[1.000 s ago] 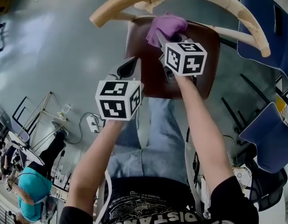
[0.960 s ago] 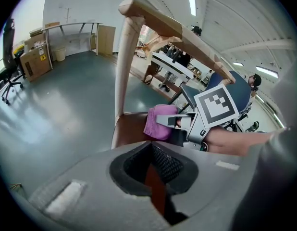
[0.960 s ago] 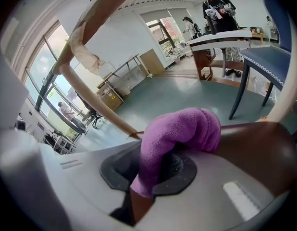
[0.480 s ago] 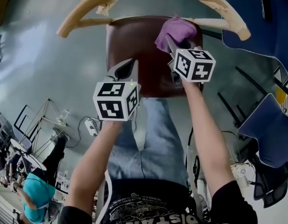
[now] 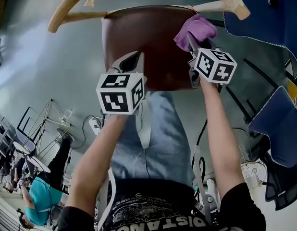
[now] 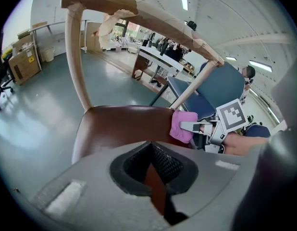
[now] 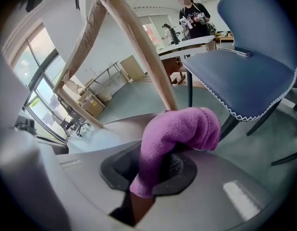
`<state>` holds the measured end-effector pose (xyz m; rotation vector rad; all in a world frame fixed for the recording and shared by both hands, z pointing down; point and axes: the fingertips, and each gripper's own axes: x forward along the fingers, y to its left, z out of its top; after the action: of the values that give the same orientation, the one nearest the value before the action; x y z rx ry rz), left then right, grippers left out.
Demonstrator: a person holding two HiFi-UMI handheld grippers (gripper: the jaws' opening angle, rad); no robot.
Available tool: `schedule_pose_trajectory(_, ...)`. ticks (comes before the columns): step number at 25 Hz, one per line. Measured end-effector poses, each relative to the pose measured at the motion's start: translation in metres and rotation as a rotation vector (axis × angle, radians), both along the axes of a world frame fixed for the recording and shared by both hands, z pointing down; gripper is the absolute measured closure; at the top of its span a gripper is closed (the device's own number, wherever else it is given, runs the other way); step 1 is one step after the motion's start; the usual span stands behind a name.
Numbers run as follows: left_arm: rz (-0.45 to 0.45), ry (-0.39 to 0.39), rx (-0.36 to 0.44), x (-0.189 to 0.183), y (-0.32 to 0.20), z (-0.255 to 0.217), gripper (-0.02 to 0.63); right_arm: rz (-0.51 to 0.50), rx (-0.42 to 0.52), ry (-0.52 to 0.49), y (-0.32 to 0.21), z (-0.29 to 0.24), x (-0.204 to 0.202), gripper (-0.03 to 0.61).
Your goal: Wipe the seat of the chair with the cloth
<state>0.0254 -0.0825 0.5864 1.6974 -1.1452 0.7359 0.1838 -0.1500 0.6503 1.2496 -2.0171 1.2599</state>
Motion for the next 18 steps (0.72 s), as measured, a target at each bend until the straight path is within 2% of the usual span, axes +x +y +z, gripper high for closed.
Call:
schedule_pose_trajectory(4, -0.014, -0.006, 0.000, -0.006, 0.008, -0.002, 0.615, 0.008, -0.001, 0.006, 0.002, -0.002, 0.007, 0.514)
schedule_pose_trajectory(8, -0.029, -0.007, -0.003, -0.020, 0.016, 0.000, 0.615, -0.025, 0.028, 0.018, 0.005, -0.016, -0.006, 0.515)
schedule_pose_trajectory(13, -0.030, -0.007, 0.001, -0.043, 0.027, -0.003, 0.615, -0.072, 0.065, -0.008, 0.021, -0.039, -0.049, 0.514)
schedule_pose_trajectory(18, -0.039, -0.011, 0.001, -0.075, 0.043, -0.003, 0.615, -0.137, 0.078, -0.061, 0.048, -0.056, -0.116, 0.514)
